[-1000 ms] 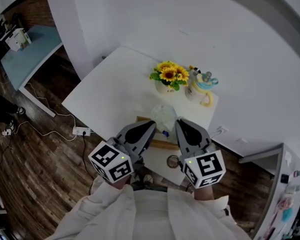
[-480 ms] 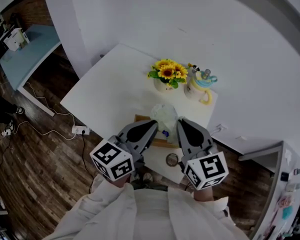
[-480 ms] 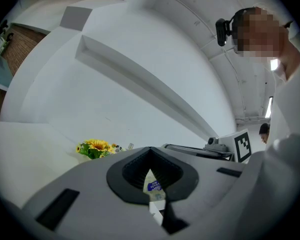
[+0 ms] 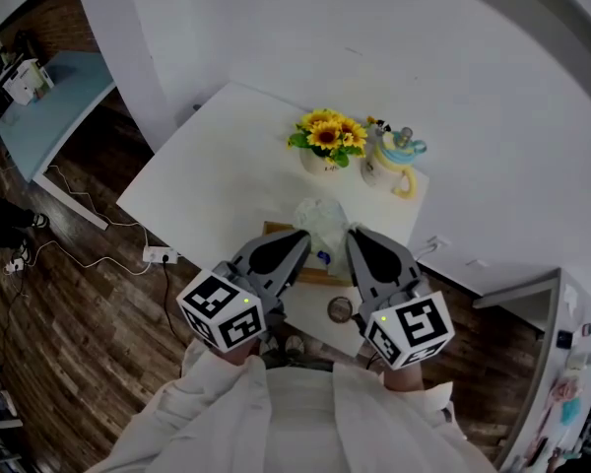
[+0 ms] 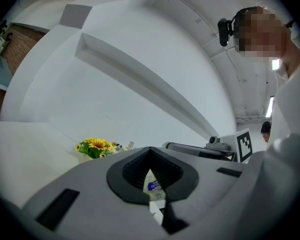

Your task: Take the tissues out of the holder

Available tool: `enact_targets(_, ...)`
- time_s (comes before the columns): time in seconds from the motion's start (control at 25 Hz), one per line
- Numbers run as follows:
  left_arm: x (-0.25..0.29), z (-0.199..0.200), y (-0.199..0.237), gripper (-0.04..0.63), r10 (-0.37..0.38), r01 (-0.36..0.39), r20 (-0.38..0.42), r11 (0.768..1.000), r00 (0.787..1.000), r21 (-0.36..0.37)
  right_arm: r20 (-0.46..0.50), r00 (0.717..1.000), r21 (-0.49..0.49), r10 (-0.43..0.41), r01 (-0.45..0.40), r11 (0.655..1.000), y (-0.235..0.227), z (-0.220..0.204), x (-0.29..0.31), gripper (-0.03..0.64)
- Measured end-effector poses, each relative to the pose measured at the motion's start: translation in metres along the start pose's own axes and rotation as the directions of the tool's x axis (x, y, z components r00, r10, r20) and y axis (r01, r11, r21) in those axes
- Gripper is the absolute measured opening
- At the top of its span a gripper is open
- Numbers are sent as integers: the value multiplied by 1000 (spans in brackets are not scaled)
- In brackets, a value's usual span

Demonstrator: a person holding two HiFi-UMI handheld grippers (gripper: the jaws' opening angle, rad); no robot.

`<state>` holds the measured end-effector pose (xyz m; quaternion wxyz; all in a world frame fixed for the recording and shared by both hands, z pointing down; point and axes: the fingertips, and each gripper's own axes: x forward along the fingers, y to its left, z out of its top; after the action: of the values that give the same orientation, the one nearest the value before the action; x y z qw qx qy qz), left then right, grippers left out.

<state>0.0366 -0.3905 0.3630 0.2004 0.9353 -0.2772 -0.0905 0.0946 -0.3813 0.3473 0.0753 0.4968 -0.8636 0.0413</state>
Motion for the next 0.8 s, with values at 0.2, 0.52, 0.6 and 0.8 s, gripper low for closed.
enact_targets(0.2, 4, -6, -6, 14, -20, 20, -24, 1000, 1000, -6, 0, 1000, 25, 3, -3, 1000, -3, -4, 1, 11)
enact_targets(0.52, 3, -8, -3, 14, -8, 8, -22, 1000, 1000, -6, -2, 1000, 58, 8, -8, 998, -6, -6, 1, 11)
enact_targets(0.6, 2, -9, -2, 14, -4, 4, -23, 1000, 1000, -13, -6, 1000, 61, 18, -18, 998, -5, -6, 2, 11)
enact_targets(0.8, 2, -9, -5, 14, -11, 11, -27, 1000, 1000, -6, -22, 999, 64, 30, -29, 998, -5, -8, 3, 11)
